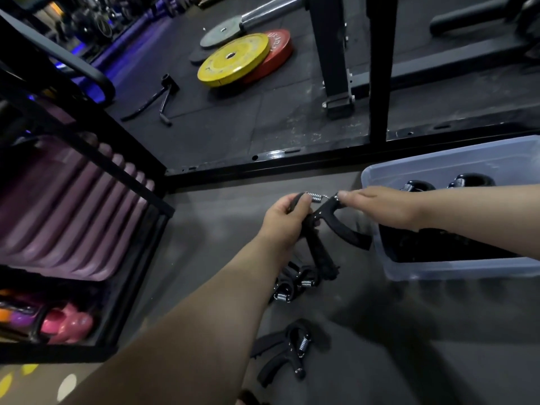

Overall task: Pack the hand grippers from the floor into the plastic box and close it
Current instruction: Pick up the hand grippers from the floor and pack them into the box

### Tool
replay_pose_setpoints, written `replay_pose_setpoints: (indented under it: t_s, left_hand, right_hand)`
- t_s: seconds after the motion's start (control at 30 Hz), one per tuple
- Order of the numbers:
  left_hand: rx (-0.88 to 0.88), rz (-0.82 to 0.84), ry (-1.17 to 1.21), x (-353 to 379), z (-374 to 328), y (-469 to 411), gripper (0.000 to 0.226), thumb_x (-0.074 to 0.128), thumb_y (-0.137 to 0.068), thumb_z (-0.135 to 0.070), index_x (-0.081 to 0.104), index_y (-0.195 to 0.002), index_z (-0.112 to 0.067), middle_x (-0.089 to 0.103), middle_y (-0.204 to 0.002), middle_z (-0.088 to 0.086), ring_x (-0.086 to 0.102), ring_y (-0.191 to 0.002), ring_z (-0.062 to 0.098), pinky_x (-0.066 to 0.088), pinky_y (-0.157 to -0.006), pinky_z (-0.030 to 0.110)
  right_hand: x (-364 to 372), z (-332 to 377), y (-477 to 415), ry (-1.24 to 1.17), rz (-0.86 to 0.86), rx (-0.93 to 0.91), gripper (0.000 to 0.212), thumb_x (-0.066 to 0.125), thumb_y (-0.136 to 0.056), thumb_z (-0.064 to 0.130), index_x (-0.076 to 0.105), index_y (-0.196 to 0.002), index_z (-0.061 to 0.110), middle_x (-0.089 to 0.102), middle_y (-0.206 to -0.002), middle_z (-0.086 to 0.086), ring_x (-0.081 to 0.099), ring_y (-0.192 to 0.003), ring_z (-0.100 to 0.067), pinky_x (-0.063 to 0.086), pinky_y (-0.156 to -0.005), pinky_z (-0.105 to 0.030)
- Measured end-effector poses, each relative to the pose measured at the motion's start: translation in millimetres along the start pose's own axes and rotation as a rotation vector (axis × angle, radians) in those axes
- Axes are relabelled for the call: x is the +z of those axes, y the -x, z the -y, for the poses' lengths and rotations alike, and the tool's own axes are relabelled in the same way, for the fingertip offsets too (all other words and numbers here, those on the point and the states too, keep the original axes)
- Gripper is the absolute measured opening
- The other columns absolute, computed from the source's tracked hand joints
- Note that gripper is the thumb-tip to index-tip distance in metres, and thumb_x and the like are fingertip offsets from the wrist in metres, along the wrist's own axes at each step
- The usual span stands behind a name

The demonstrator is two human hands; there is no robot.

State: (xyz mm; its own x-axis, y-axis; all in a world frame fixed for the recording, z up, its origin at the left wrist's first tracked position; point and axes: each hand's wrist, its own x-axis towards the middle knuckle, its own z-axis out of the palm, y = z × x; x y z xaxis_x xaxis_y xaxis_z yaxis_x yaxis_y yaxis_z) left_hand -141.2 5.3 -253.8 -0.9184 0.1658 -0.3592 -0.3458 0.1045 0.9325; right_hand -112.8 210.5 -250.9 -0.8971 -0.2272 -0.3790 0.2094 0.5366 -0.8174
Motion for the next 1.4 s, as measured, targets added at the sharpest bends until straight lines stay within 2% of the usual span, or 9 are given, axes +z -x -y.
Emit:
replay_pose_setpoints:
  t_s: [0.1,0.27,0.4,0.6,0.67,0.93,1.1,1.23,1.4]
  left_hand:
    - [0.022,0.034,0.099,20,-16,2,0.010,0.060,-0.098,-0.023,0.062,-0.102,-0.014,0.065,-0.076,0.002,0.063,-0.065,0.019,0.054,-0.059,0.027]
    - [0.044,0.101,0.163,56,-30,4,0.016,0.063,-0.095,-0.026,0.063,-0.105,-0.014,0.065,-0.087,0.010,0.064,-0.079,0.022,0.059,-0.080,0.038]
    - [0.097,0.071,0.080,97,-31,3,0.030,0.065,-0.088,-0.041,0.065,-0.108,-0.018,0.070,-0.110,0.018,0.067,-0.099,0.031,0.052,-0.094,0.058]
    - [0.299,0.050,-0.678,146,-1,-8,0.035,0.040,-0.100,-0.030,0.055,-0.130,-0.018,0.059,-0.131,0.005,0.053,-0.123,0.024,0.037,-0.109,0.035]
    - [0.391,0.135,-0.889,154,13,-7,0.039,0.037,-0.100,-0.032,0.051,-0.135,-0.020,0.054,-0.139,0.003,0.047,-0.130,0.022,0.031,-0.113,0.040]
    - [0.667,0.304,-1.299,147,51,-7,0.043,0.036,-0.101,-0.031,0.051,-0.138,-0.016,0.050,-0.144,0.003,0.041,-0.135,0.021,0.026,-0.117,0.038]
    - [0.764,0.217,-1.301,145,58,-2,0.048,0.034,-0.097,-0.034,0.055,-0.136,-0.015,0.052,-0.145,0.002,0.042,-0.136,0.018,0.025,-0.118,0.034]
    - [0.746,0.181,-1.302,146,60,-1,0.055,0.027,-0.094,-0.039,0.057,-0.134,-0.016,0.054,-0.143,0.001,0.044,-0.134,0.017,0.027,-0.116,0.032]
    - [0.720,0.179,-1.281,146,59,1,0.053,0.030,-0.093,-0.037,0.058,-0.133,-0.016,0.055,-0.141,0.000,0.045,-0.133,0.016,0.028,-0.115,0.032]
  right_hand:
    - [-12,12,18,-0.402,0.130,0.060,0.061,0.032,-0.096,0.062,0.066,-0.122,0.018,0.069,-0.122,0.004,0.060,-0.120,-0.012,0.032,-0.114,-0.037]
    - [-47,16,46,-0.536,0.403,0.039,0.054,0.044,-0.099,0.049,0.056,-0.132,0.009,0.062,-0.130,-0.015,0.060,-0.119,-0.033,0.044,-0.102,-0.055]
    - [-65,3,62,-0.485,0.250,0.107,0.034,0.056,-0.097,0.017,0.056,-0.120,-0.007,0.068,-0.116,-0.020,0.068,-0.104,-0.036,0.053,-0.087,-0.050]
    - [-152,-24,95,-0.302,-0.151,0.263,0.021,0.061,-0.094,0.019,0.067,-0.101,0.000,0.074,-0.099,-0.017,0.074,-0.081,-0.030,0.061,-0.068,-0.040]
    - [-175,-30,107,-0.181,-0.235,0.312,0.022,0.060,-0.095,0.020,0.067,-0.099,-0.001,0.075,-0.095,-0.016,0.074,-0.081,-0.030,0.061,-0.070,-0.043]
    - [-192,-71,122,0.203,-0.306,0.575,0.021,0.053,-0.091,0.011,0.062,-0.101,-0.005,0.074,-0.082,-0.022,0.074,-0.071,-0.035,0.061,-0.062,-0.049]
    - [-167,-97,114,0.293,-0.254,0.690,0.025,0.047,-0.089,0.005,0.066,-0.096,-0.010,0.073,-0.082,-0.024,0.073,-0.066,-0.035,0.062,-0.064,-0.047]
    - [-150,-115,101,0.360,-0.266,0.642,0.012,0.056,-0.089,0.006,0.062,-0.078,0.007,0.070,-0.073,-0.013,0.068,-0.059,-0.027,0.061,-0.063,-0.041]
    - [-140,-133,89,0.386,-0.289,0.601,0.026,0.057,-0.090,0.013,0.049,-0.066,0.021,0.053,-0.070,-0.001,0.056,-0.075,-0.024,0.049,-0.068,-0.033]
